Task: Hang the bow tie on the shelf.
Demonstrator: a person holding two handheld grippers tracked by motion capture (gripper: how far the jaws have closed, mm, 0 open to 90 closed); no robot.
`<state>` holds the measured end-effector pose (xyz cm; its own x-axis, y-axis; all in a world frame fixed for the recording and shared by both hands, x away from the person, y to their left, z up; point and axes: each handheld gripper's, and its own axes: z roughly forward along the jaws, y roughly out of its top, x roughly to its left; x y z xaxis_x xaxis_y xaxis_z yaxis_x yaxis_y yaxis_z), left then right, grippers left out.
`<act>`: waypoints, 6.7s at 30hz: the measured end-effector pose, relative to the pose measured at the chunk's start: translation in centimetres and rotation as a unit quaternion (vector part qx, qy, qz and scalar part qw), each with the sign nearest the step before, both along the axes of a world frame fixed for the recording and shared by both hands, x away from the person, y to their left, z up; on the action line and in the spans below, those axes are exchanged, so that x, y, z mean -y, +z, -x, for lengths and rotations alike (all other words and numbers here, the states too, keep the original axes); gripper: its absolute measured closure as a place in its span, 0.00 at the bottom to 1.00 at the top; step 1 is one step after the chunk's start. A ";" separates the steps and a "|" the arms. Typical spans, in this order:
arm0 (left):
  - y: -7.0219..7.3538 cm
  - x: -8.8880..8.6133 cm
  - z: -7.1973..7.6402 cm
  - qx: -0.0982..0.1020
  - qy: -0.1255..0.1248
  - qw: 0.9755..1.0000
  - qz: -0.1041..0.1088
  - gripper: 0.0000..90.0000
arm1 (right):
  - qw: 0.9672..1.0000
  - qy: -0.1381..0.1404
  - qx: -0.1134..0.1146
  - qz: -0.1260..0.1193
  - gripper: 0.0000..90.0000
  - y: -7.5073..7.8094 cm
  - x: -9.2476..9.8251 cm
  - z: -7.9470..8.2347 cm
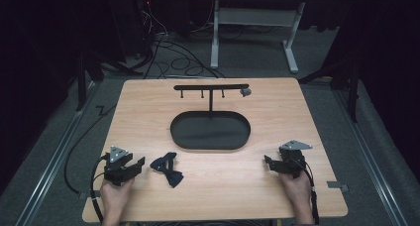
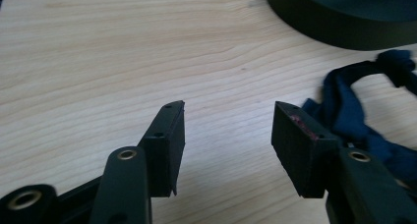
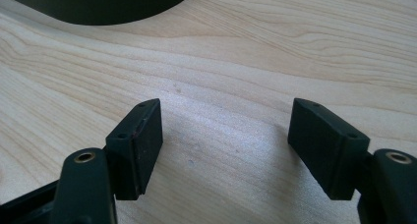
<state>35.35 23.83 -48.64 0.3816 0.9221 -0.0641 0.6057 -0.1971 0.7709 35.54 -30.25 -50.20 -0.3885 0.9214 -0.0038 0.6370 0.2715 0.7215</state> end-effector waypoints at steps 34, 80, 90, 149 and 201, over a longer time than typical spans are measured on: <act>0.3 5.8 -1.4 -0.040 -0.107 0.993 -0.009 0.66 | 1.000 0.001 0.000 0.000 0.34 0.0 0.0 0.0; 6.8 7.0 -0.1 0.060 -0.133 0.989 -0.007 0.98 | 1.000 0.001 -0.001 0.001 0.34 0.0 0.0 0.0; 8.7 7.8 -0.8 0.082 -0.138 0.987 -0.010 0.98 | 1.000 0.001 0.000 0.000 0.33 0.0 0.0 0.0; 15.7 11.0 -7.0 0.119 -0.115 0.986 -0.028 0.98 | 1.000 0.004 0.000 -0.001 0.33 0.0 0.1 0.0; 13.6 13.2 -10.9 0.121 -0.047 0.989 -0.078 0.92 | 1.000 0.005 0.000 -0.001 0.33 0.0 0.0 0.0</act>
